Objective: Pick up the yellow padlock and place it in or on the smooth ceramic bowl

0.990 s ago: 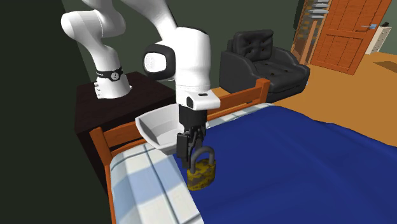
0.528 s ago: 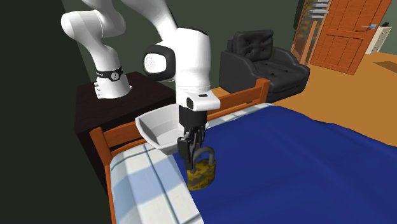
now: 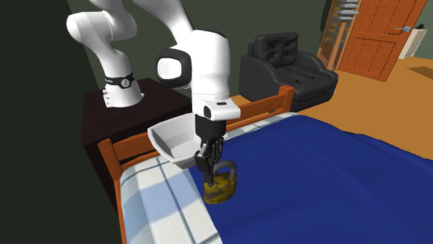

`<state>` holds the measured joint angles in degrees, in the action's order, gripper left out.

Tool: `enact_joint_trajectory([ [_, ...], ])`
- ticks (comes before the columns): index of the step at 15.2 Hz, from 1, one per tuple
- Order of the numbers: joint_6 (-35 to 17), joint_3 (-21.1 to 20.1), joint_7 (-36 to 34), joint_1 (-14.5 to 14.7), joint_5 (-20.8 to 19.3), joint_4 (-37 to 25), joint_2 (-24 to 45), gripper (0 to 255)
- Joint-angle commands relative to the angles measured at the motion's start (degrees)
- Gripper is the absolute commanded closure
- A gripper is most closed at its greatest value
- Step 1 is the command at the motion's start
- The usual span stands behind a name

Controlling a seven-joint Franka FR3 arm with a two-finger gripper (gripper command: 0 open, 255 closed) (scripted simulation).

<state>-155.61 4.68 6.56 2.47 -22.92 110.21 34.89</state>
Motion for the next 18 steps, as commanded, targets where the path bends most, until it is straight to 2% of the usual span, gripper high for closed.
enact_joint_trajectory([
  [1, 0.0, 0.01, -0.01, -0.01, 0.0, -0.01, 0.09, 255],
  [18, 8.95, -2.16, 4.11, -1.29, 2.79, 0.88, -9.91, 255],
])
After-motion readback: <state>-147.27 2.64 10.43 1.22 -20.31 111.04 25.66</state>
